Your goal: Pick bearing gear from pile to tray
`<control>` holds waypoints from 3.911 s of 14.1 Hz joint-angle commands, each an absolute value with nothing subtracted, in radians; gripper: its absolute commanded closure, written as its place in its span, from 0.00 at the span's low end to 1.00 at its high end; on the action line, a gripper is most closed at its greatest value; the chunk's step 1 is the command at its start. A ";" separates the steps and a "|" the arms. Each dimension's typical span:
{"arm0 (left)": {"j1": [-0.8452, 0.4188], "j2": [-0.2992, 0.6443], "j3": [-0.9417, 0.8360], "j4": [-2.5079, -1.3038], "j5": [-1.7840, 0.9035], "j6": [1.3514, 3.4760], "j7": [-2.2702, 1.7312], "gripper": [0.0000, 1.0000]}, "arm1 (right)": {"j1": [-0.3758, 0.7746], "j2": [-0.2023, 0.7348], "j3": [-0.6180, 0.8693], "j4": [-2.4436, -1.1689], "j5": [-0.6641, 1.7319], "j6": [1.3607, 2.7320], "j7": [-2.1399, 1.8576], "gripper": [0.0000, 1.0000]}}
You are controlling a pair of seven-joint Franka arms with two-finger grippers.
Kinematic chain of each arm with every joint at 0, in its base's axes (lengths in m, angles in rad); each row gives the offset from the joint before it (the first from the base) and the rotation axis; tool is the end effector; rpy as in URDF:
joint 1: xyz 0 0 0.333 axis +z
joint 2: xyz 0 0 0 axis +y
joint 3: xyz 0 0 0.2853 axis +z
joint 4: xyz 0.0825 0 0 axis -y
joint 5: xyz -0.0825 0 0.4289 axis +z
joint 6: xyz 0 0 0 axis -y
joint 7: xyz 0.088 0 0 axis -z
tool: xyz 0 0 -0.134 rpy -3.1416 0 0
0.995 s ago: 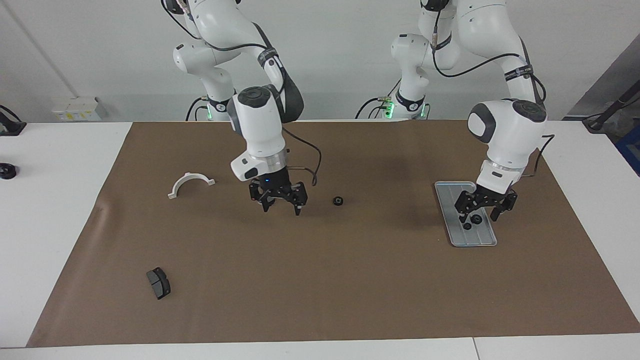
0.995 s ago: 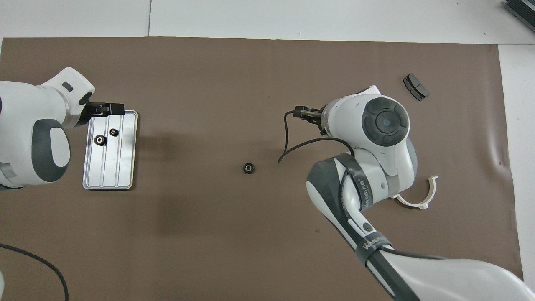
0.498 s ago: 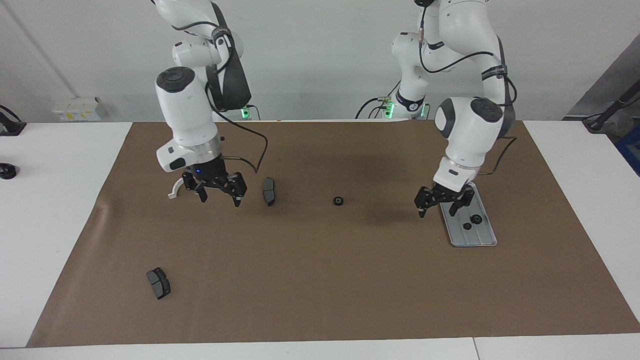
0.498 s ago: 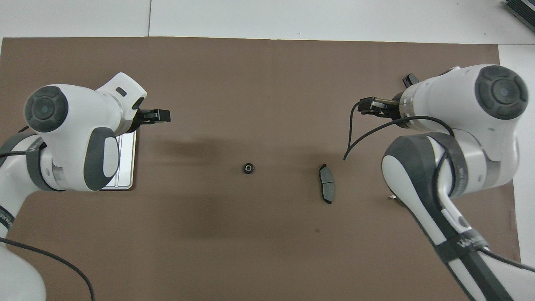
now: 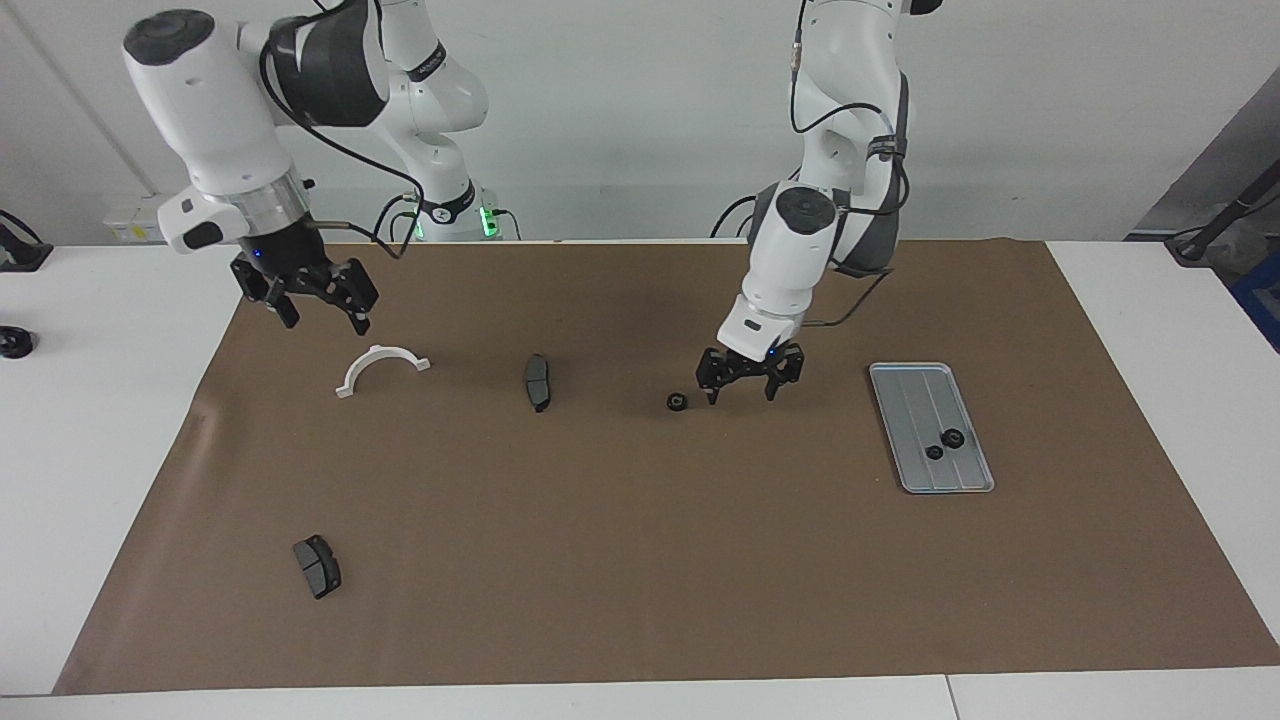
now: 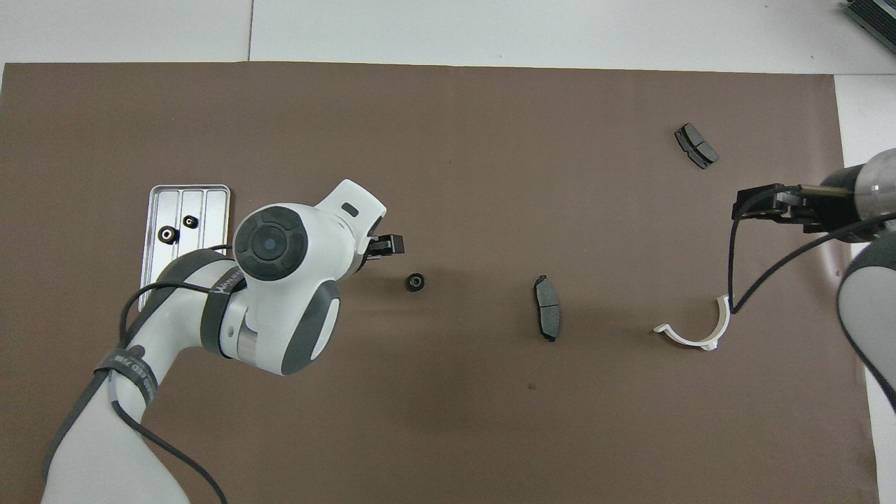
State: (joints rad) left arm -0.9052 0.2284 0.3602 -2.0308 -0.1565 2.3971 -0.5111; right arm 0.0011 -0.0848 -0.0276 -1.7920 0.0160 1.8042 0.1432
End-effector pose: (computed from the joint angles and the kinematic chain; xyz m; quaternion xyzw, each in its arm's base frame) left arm 0.5408 -0.3333 0.2719 0.9964 0.0291 0.0582 0.0545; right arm 0.5946 -0.0144 0.5228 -0.9951 0.0861 -0.0479 0.0118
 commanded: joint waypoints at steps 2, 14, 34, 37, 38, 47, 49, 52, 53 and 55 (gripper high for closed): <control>-1.015 0.299 0.376 -2.034 -0.160 2.456 -0.609 0.00 | -0.023 -0.091 -0.044 -1.640 0.005 1.596 0.069 0.00; -1.026 0.351 0.373 -2.066 -0.160 2.554 -0.595 0.42 | 0.014 -0.098 -0.048 -1.670 -0.011 1.594 0.081 0.00; -0.896 0.147 0.678 -2.141 -0.109 2.385 -0.240 1.00 | 0.021 -0.115 -0.046 -1.710 -0.011 1.623 0.104 0.00; -0.766 0.129 0.672 -2.160 -0.109 2.416 -0.039 1.00 | 0.023 -0.115 -0.044 -1.710 -0.009 1.623 0.106 0.00; -0.738 0.124 0.672 -2.164 -0.110 2.415 0.015 1.00 | 0.023 -0.115 -0.044 -1.709 0.000 1.623 0.107 0.00; -0.632 0.113 0.664 -2.275 -0.159 2.554 0.202 0.55 | 0.025 -0.115 -0.044 -1.712 0.011 1.628 0.127 0.00; -0.637 0.120 0.663 -2.293 -0.176 2.589 0.201 0.55 | 0.025 -0.115 -0.044 -1.712 0.011 1.628 0.127 0.00; -0.647 0.127 0.666 -2.269 -0.176 2.577 0.212 0.00 | 0.025 -0.117 -0.046 -1.715 0.011 1.628 0.127 0.00; -0.649 0.121 0.666 -2.255 -0.175 2.568 0.218 0.00 | 0.025 -0.117 -0.046 -1.717 0.011 1.628 0.127 0.00; -0.649 0.094 0.664 -2.214 -0.172 2.480 0.230 0.00 | 0.025 -0.117 -0.044 -1.717 0.011 1.628 0.127 0.00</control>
